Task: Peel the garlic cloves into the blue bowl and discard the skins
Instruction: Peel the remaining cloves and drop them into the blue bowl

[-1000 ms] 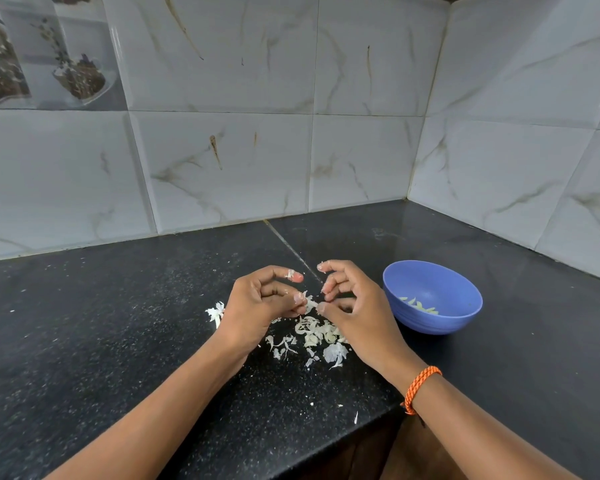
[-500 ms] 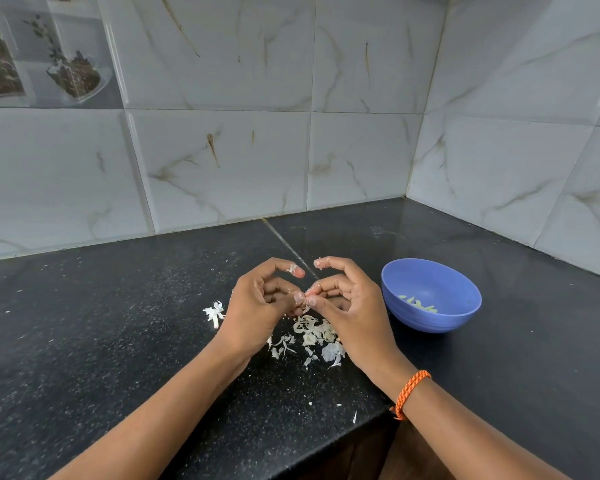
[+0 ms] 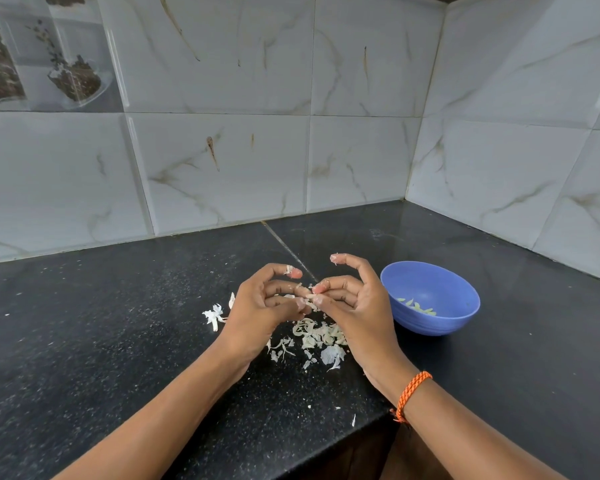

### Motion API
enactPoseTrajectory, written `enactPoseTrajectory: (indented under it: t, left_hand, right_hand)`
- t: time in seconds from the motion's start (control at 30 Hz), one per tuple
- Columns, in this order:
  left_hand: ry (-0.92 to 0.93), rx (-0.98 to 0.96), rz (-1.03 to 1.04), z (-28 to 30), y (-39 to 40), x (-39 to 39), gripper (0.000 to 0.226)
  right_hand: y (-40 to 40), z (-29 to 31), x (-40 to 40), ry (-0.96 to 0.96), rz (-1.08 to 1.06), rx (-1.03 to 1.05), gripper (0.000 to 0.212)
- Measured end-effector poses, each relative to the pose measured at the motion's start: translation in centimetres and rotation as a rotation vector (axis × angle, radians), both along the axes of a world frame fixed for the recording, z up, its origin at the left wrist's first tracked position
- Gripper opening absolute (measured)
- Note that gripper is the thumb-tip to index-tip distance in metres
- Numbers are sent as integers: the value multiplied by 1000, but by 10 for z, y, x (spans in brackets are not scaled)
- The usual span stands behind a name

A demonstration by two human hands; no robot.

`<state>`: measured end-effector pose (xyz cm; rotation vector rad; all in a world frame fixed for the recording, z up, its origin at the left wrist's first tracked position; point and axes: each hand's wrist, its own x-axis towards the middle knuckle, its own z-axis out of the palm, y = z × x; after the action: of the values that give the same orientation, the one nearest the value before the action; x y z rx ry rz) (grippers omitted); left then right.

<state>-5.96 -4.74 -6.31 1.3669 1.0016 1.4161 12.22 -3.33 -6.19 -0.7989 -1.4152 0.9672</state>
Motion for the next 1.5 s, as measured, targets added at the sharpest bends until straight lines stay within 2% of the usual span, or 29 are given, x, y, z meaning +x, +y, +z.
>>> enactPoseTrajectory:
  t: [0.2,0.43,0.63,0.97,1.2,1.37,1.5]
  left_hand:
    - [-17,1,60,3,-3,2,38]
    - [-1,-19,66,3,-3,4,34]
    - [-49,-22,54,5,-4,3,40]
    - [-185,-69,52,3,-7,12,37]
    - [-252,-77,55,1,-9,22,34]
    - [-188,-20,106,0,-12,25,29]
    - [-157,6,149,-2,-11,23,25]
  right_hand:
    - [1,-3,-1,-106,-23,9,57]
    - [-2,-4,-4,-338,-96,92,54]
    - [-4,-6,-12,-337,-194,130,47]
    - [-26,-8,-25,-263,-469,195,61]
    - [-33,-11,-33,-251,-596,211,59]
    - [-29,-14,-33,-244,-563,175,54]
    - [-19,-10,-26,-197,-340,119,46]
